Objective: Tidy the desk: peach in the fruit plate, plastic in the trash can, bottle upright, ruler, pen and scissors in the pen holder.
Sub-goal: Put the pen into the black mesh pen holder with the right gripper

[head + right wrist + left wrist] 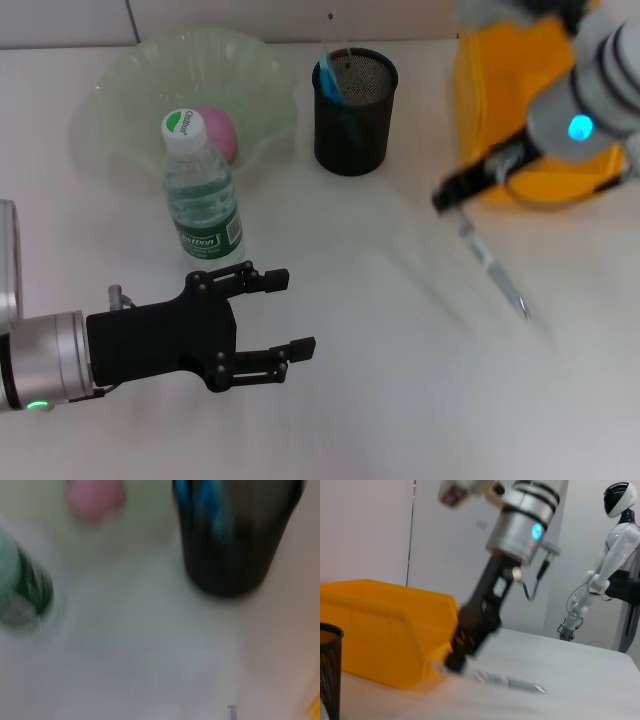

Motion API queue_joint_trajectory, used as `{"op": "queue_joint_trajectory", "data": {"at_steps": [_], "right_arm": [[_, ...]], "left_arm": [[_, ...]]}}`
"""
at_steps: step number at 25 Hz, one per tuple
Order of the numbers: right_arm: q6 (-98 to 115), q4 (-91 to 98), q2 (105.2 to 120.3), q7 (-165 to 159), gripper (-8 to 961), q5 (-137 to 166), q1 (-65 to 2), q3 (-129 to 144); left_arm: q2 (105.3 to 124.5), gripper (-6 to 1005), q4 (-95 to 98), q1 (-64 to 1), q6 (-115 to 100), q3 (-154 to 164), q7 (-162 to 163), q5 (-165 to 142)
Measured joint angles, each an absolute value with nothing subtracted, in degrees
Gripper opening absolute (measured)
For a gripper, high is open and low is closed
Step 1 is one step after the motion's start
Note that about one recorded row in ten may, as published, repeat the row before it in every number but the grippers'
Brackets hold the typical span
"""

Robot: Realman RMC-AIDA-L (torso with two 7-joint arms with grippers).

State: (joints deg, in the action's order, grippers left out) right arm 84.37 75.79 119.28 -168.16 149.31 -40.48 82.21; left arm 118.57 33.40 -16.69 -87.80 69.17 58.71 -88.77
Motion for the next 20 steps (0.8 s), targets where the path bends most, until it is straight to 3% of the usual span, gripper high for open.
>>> {"op": "queue_joint_trajectory", "data": {"at_steps": [9,20], "right_arm": [[64.6,90.5,119.56,-153.7,191,132.3,-32.8,72.1],[46.6,61.6,119.45,-102.1,195,84.2,-32.8,72.8]], "left_arm": [[118.62,813,33.4,-16.7,-87.8,68.9,58.7,-88.8],[118.66,812,33.4,-16.8,-87.7,68.6,58.7,-88.7]]}}
